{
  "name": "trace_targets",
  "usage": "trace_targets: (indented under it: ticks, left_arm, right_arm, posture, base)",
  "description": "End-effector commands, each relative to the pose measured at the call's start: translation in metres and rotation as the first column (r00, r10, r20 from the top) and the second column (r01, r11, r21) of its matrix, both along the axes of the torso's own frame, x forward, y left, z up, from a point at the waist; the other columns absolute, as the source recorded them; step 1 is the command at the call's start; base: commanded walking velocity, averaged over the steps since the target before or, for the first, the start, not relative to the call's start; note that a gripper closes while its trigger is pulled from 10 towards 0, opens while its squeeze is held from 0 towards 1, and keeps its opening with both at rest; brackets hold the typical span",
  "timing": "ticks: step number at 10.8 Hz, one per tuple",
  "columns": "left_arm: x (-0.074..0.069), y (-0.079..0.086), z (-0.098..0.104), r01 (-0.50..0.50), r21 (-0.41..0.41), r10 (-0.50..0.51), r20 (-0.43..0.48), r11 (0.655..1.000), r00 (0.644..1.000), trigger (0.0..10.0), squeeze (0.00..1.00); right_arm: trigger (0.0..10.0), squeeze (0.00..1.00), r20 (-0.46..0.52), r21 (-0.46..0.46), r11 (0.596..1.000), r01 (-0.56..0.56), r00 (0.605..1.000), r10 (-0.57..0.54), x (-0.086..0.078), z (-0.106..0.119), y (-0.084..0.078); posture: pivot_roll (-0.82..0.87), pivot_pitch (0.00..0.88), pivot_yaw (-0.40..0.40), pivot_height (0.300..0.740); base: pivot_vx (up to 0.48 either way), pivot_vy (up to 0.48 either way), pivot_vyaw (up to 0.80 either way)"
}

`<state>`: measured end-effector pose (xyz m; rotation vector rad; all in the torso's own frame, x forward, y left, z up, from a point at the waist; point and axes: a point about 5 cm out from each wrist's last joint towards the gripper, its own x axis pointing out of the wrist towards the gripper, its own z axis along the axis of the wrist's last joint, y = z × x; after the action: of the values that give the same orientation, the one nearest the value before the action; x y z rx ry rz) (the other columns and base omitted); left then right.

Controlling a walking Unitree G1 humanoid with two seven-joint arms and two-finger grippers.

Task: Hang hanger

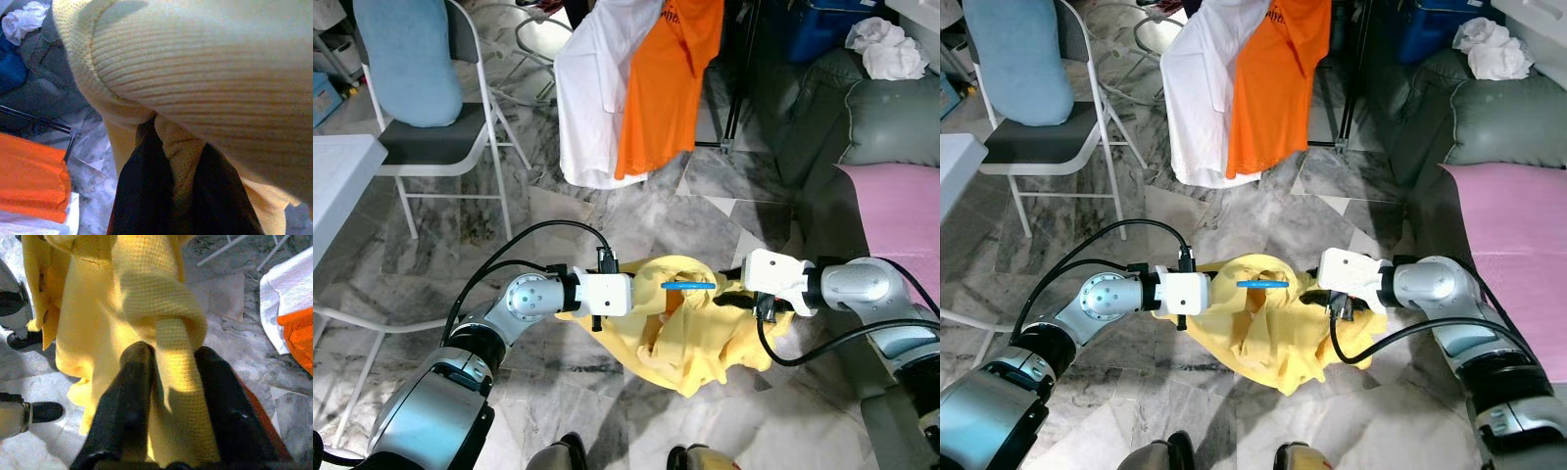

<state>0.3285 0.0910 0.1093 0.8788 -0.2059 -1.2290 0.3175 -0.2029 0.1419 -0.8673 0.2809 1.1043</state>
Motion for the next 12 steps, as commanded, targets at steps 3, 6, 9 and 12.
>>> trace_targets:
  ticks: [3,6,9,12]
  left_arm:
    - [0.000,-0.004,0.008,0.026,-0.039,-0.024,0.049,0.999,0.999,10.0,0.00]
    - [-0.001,-0.004,0.006,0.024,-0.033,-0.022,0.043,0.999,0.999,10.0,0.00]
    - [0.001,-0.003,0.005,-0.005,-0.026,0.006,0.042,1.000,0.999,10.0,0.00]
    - [0.003,0.001,0.001,-0.055,-0.030,0.056,0.034,0.998,0.998,10.0,1.00]
  right_arm:
    - [0.0,0.00,-0.038,-0.009,0.999,-0.049,0.998,0.048,-0.002,-0.006,0.006]
    - [0.0,0.00,-0.053,0.000,0.999,-0.053,0.997,0.053,-0.005,-0.009,0.005]
    - [0.0,0.00,-0.053,0.014,0.999,-0.042,0.998,0.043,-0.008,-0.013,0.003]
    - [0.0,0.00,0.003,0.025,1.000,0.001,1.000,-0.001,-0.005,-0.014,0.003]
  posture:
    - [-0.22,0.186,0.064,0.740]
    - [-0.22,0.186,0.069,0.740]
    - [-0.23,0.179,0.069,0.740]
    - [-0.24,0.178,0.066,0.740]
  base:
    - [0.000,0.000,0.00]
    - [0.000,0.000,0.00]
    - [0.000,0.000,0.00]
    - [0.000,0.000,0.00]
